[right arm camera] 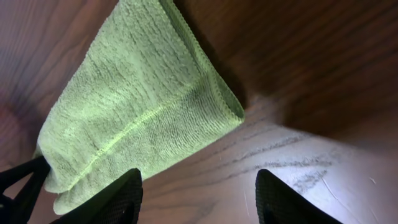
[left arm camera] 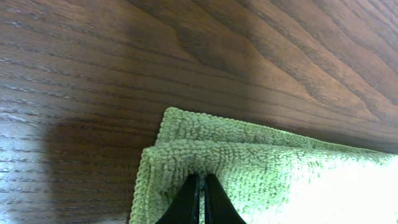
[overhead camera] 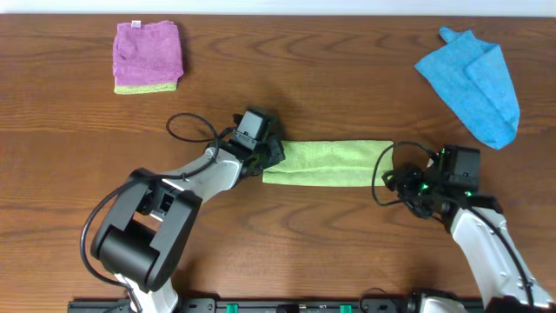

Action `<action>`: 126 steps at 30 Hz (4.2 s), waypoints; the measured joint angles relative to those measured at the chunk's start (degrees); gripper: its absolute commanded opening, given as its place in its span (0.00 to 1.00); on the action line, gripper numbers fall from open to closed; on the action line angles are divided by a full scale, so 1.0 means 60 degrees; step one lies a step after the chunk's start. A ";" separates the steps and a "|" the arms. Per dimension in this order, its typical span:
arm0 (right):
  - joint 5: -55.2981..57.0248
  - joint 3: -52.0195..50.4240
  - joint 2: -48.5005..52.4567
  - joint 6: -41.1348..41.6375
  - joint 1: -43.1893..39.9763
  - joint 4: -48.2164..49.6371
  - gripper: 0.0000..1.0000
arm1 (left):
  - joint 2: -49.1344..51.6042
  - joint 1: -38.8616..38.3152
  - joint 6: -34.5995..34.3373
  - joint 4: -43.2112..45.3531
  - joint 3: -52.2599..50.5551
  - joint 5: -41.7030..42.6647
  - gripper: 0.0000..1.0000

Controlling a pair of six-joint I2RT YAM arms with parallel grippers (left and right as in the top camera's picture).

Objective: Fold the cloth

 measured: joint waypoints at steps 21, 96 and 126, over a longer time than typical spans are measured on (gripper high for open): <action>-0.0197 -0.0004 0.2011 0.0627 -0.0011 0.2102 0.58 | 0.0182 -0.0051 0.0066 -0.0080 0.0095 -0.0029 0.06; 0.0346 0.0692 0.0747 -0.0736 0.4830 0.4317 0.01 | 0.0470 -0.0051 0.1337 -0.3206 0.1945 0.0302 0.06; 0.0488 0.2371 0.3078 -0.0776 0.6313 0.4087 0.02 | -0.0004 0.1851 0.2572 -0.5227 0.3905 -0.0772 0.06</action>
